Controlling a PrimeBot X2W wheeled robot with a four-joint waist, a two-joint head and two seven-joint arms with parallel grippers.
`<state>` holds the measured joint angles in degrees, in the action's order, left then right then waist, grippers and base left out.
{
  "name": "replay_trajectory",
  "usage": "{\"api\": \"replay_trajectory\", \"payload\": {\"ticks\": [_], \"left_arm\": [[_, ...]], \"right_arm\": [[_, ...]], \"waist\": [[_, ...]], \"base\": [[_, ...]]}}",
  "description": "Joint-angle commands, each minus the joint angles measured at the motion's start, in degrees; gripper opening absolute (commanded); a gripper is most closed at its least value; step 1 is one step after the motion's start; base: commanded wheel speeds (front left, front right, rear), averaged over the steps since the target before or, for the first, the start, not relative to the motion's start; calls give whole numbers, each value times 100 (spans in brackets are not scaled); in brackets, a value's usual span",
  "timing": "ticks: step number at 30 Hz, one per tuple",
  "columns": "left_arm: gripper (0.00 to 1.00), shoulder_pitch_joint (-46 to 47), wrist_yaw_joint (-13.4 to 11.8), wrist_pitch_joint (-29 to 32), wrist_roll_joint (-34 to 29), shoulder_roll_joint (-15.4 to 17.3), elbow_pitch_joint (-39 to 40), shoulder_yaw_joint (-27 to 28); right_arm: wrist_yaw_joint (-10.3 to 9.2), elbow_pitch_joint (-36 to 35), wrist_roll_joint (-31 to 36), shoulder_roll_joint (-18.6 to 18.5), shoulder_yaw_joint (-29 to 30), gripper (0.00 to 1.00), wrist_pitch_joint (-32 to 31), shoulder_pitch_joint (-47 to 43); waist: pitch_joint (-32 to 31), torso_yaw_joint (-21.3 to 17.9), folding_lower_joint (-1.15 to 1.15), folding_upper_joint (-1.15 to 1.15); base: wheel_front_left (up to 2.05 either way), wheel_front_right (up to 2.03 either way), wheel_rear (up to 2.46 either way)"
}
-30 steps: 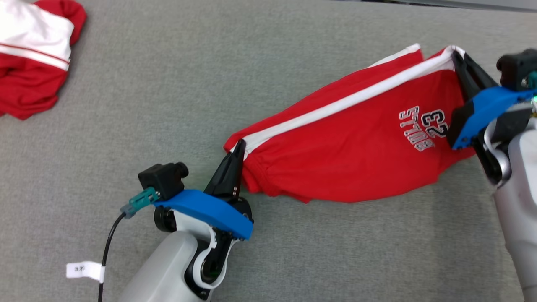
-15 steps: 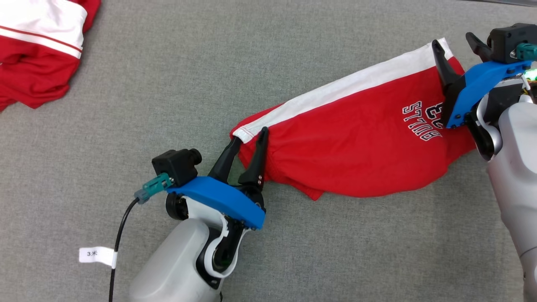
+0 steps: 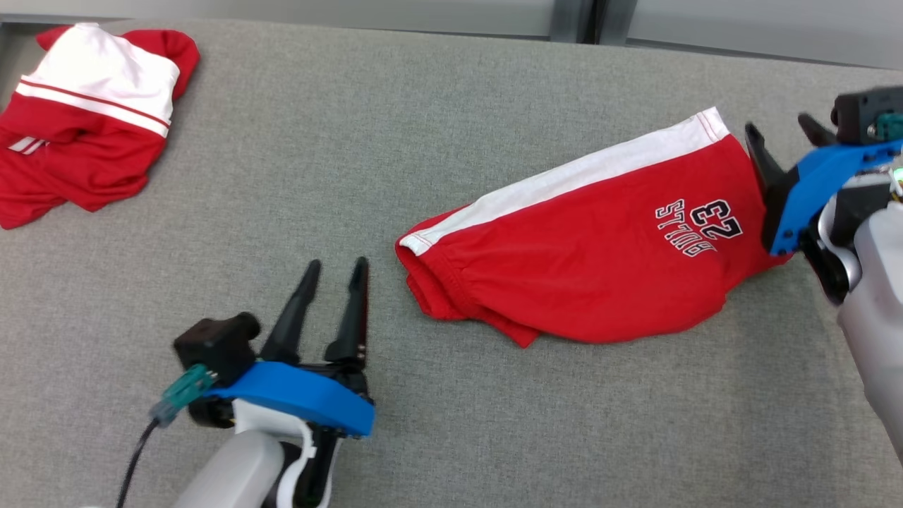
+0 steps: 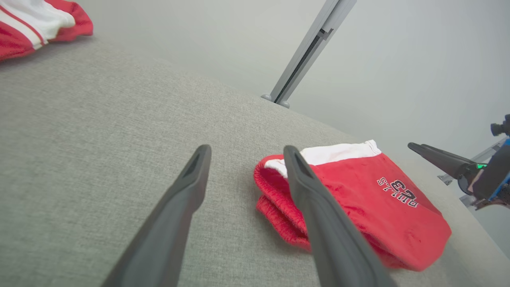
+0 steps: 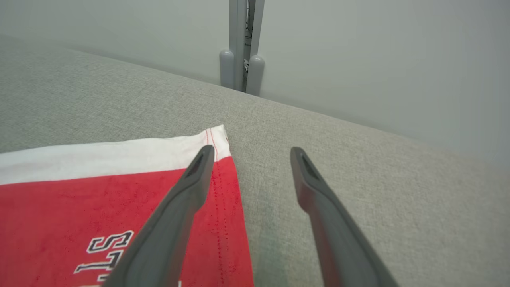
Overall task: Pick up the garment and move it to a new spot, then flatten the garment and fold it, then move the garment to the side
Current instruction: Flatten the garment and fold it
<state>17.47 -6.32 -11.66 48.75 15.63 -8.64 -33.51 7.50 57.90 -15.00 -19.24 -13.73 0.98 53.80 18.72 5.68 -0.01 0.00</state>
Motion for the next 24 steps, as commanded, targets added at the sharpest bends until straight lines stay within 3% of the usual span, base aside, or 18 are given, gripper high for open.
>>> {"api": "replay_trajectory", "payload": {"ticks": [1, 5, 12, 13, 14, 15, 16, 24], "left_arm": [[100, -110, -111, -92, -45, 111, 126, 140], [100, -339, -335, -224, -196, 298, 346, 401], [100, -544, -419, -334, -346, 312, 481, 800], [100, -550, -422, -339, -385, 309, 476, 822], [100, -551, -419, -345, -418, 304, 468, 837], [100, -555, -403, -350, -450, 295, 460, 848], [100, -568, -387, -354, -469, 285, 451, 865], [100, -552, -224, -357, -769, 207, 356, 880]], "right_arm": [[-1, 63, -98, -87, -51, 100, -73, -177], [-1, 154, -367, -101, -169, 100, -283, -424], [-1, 203, -807, -8, -463, 100, -828, -706], [0, 189, -862, 4, -530, 78, -887, -749], [1, 170, -914, 14, -596, 47, -935, -786], [5, 153, -965, 14, -648, 32, -957, -809], [6, 132, -1020, 15, -695, 3, -957, -835], [-1, -28, -1407, 117, -797, 0, -459, -869]], "waist": [[-58, -9, 1, 0], [-91, 27, 1, 0], [-23, 68, 1, 0], [-23, 74, 1, 0], [-31, 78, 1, 0], [-42, 79, 1, 0], [-57, 76, 1, 0], [-334, -191, 1, 0]], "base": [[0, 0, 0], [0, 0, 0], [0, 0, 0], [0, 0, 0], [0, 0, 0], [0, 0, 0], [0, 0, 0], [0, 0, 0]]}}
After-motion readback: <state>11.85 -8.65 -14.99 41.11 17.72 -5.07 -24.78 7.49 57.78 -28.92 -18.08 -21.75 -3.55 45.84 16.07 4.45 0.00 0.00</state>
